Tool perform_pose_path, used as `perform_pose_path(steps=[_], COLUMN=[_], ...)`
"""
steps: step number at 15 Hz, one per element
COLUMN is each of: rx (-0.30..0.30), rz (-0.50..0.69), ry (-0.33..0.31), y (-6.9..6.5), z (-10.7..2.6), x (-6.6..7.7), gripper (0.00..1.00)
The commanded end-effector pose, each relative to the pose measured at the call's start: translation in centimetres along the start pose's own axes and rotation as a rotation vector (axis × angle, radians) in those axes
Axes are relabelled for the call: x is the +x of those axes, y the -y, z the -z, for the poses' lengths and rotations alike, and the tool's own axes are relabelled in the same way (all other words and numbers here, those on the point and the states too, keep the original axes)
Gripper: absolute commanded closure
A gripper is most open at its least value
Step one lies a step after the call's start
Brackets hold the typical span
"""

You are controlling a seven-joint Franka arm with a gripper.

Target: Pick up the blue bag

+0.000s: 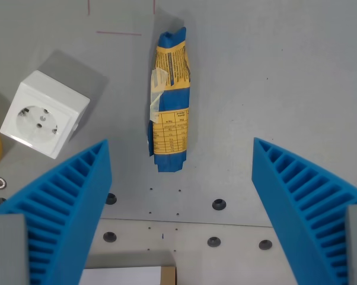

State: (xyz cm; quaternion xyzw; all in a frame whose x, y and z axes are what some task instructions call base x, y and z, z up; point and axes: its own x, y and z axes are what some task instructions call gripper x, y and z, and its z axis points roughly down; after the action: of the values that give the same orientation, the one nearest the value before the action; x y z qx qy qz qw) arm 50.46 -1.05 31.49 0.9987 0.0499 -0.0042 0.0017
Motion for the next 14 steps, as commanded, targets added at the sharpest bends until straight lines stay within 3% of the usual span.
perform_pose_path(steps=[1, 7, 14], rx=[0.000, 0.001, 0.003], rz=[0.000, -0.003, -0.018], ry=[-0.004, -0.011, -0.081], y=[0.0, 0.0, -0.1], z=[0.2, -0.5, -3.8], x=[0.0, -0.1, -0.8], gripper=[0.00, 0.00, 0.00])
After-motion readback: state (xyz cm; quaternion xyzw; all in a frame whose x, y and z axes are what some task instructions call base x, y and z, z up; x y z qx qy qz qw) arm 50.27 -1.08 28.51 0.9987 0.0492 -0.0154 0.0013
